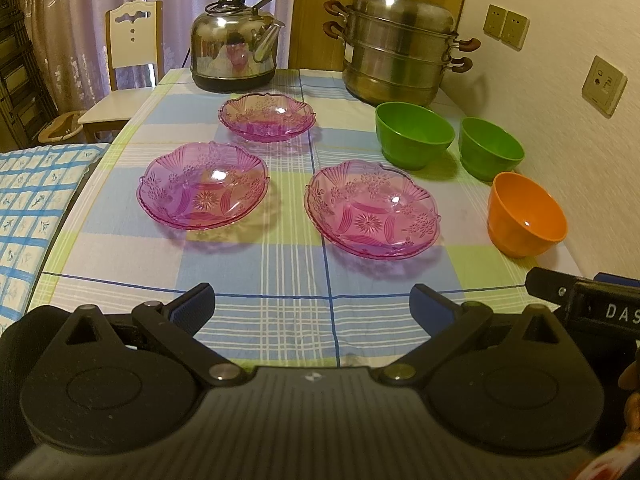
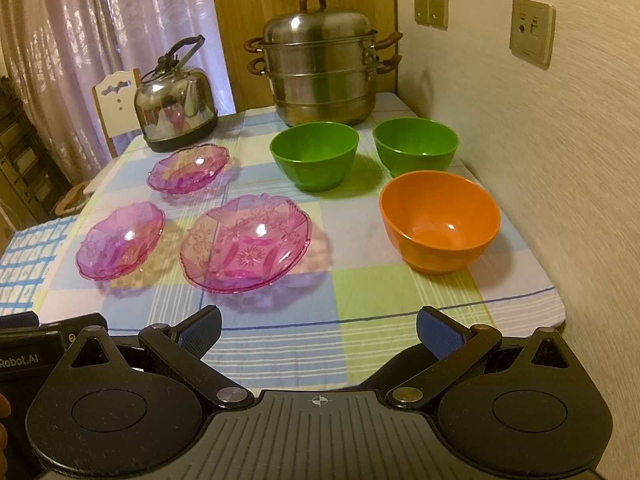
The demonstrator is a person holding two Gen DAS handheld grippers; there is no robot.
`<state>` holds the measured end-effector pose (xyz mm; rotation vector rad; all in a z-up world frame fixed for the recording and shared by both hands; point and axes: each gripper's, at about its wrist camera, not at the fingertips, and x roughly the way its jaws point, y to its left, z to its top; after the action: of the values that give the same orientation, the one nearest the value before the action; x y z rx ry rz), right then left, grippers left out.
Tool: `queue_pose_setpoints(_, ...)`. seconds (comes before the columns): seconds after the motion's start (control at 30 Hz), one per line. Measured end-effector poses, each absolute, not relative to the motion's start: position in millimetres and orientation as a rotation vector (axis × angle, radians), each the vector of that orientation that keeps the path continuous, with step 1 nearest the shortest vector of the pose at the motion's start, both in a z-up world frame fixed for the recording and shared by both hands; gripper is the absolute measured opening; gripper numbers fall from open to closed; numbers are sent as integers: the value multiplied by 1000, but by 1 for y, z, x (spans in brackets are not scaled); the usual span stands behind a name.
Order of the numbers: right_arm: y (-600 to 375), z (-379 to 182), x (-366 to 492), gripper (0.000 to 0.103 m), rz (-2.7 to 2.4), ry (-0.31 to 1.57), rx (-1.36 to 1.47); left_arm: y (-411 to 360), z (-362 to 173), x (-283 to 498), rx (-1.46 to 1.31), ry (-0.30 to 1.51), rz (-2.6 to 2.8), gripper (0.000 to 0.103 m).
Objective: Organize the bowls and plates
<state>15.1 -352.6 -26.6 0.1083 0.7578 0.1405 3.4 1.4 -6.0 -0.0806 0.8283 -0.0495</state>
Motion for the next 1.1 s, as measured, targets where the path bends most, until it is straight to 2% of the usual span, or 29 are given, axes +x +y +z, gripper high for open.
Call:
queue_pose_setpoints(0.27,-358,-27,28,103,154,722,156,23,-12,33,-214,844,-62,102)
queue_pose_setpoints(0.6,-356,-55,98,102,199,787,306,45,-48,99,-399,823,-44,102)
queue_pose_setpoints(0.67,-355,-63,110,102,188,800,318,44,-57,113,-392,822,-49,99)
queue_pose_setpoints(0.7,-354,-68,118,102,184,803,326,42,-62,119,-384,821,-51,94)
queue_pose_setpoints(0.73,-353,-72,124,99,182,807,328,41,-66,126,-376,823,-52,89)
queue_pose_setpoints(0.8,-351,-80,137,81,188,817,329,37,-76,139,-372,838,-58,85)
queue_pose_setpoints(0.87,-350,-90,151,78,186,837,338,33,-86,150,-370,850,-71,77)
queue_pose_setpoints(1.0,-348,-104,169,60,180,844,323,26,-104,164,-360,867,-78,59)
queue_pose_setpoints(1.1,-347,-113,182,54,186,852,321,24,-112,173,-357,873,-77,48)
